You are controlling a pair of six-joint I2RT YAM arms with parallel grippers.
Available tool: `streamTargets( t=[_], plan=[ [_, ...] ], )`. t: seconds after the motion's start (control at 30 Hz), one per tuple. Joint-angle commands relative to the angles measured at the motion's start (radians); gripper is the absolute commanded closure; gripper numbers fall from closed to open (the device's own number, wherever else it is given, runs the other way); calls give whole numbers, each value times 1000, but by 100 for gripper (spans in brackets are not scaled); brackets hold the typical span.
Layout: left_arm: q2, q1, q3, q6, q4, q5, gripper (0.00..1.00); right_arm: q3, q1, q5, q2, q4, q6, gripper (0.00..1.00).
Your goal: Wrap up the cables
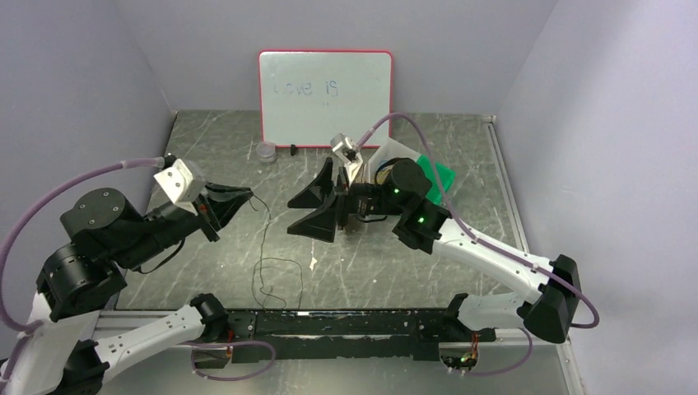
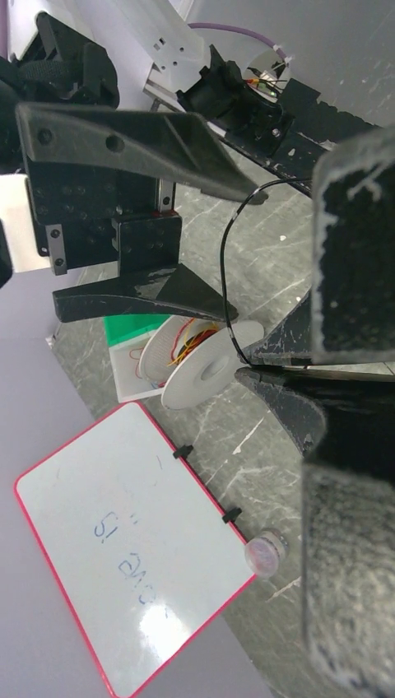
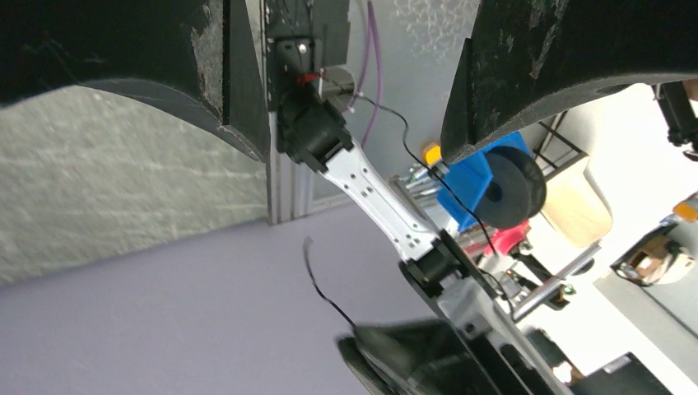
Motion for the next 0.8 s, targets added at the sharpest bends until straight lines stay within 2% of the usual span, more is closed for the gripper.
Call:
streamTargets(
  t=[0.0,0.3,0.5,0.7,0.77],
  plan=[
    [18,-4,-26,9,37,30,93,40,38,22,34,161,45,21],
    [27,-5,-63,22,55,4,93,116,87,55,78,117,60,23],
    [41,-5,-81,35,60,-20,93,126,92,55,94,142,104,30],
    [41,-5,-95,43,76,-38,93,131,97,62,96,91,93,55],
    [44,-5,-100,55,78,-45,93,129,97,66,91,72,89,76]
  ],
)
